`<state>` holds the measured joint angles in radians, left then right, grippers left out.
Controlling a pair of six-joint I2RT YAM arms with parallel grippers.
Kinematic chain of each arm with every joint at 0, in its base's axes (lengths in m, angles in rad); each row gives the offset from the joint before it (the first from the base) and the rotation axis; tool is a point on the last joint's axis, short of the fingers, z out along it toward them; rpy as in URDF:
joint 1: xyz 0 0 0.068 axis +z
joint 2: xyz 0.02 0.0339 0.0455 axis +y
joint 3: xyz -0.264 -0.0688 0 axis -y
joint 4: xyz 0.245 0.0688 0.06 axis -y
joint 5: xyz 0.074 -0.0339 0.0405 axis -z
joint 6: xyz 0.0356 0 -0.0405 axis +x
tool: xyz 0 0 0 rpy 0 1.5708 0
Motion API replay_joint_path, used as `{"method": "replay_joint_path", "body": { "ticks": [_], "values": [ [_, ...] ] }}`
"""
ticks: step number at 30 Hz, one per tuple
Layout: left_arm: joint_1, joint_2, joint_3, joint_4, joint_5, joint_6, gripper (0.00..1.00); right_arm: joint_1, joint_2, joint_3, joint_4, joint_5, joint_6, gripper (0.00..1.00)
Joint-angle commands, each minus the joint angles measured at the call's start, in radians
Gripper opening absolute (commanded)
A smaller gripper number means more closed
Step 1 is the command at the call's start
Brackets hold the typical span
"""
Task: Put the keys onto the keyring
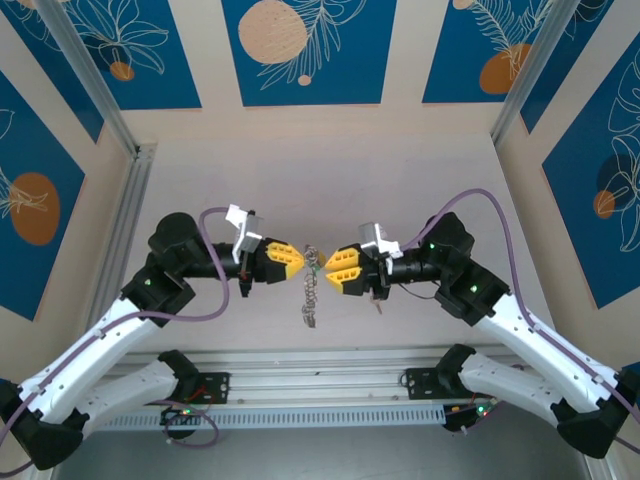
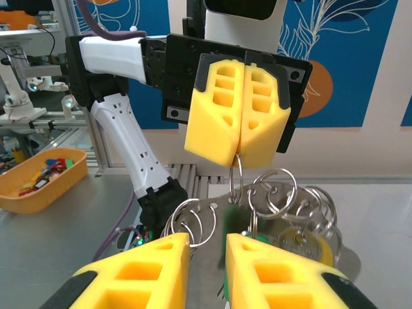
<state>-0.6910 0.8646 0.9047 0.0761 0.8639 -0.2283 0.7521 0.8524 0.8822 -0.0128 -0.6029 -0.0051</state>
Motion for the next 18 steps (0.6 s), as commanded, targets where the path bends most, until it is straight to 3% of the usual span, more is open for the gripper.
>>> {"method": "replay_joint_path", "body": {
  "ticks": [1,18],
  "values": [
    [0.008,-0.018,-0.013,0.119,0.029,-0.040,0.00,0.003,0.014,0.029,0.057,-0.053,0.035,0.21],
    [0.009,-0.029,-0.066,0.209,0.037,-0.078,0.00,0.045,0.079,0.068,0.068,-0.048,0.047,0.15]
  ]
}}
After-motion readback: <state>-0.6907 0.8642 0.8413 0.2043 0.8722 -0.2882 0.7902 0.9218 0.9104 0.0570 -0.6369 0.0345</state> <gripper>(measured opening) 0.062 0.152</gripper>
